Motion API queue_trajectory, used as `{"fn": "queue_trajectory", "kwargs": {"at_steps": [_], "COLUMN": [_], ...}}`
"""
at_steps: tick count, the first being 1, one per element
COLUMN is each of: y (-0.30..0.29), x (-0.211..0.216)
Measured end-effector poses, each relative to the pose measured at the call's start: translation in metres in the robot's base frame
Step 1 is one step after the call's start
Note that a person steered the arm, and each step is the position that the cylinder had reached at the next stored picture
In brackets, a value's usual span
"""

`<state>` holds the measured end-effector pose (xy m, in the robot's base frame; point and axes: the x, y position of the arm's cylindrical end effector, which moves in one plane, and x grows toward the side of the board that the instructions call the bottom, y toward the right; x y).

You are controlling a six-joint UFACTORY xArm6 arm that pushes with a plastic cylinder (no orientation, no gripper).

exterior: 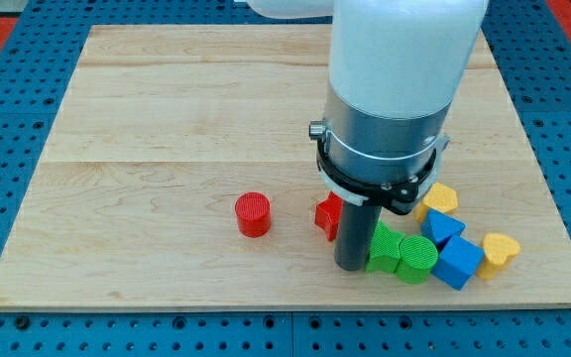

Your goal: Move red circle towards red star

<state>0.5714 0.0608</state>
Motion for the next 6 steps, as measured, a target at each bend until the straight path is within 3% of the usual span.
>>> {"fn": "queue_trajectory", "kwargs": {"at_steps": [1, 2, 4, 5, 6], "y": [-0.020, -0.090, -0.181, -0.142, -0.096], "x": [0.003, 0.004, -0.039, -0.065, -0.063]}}
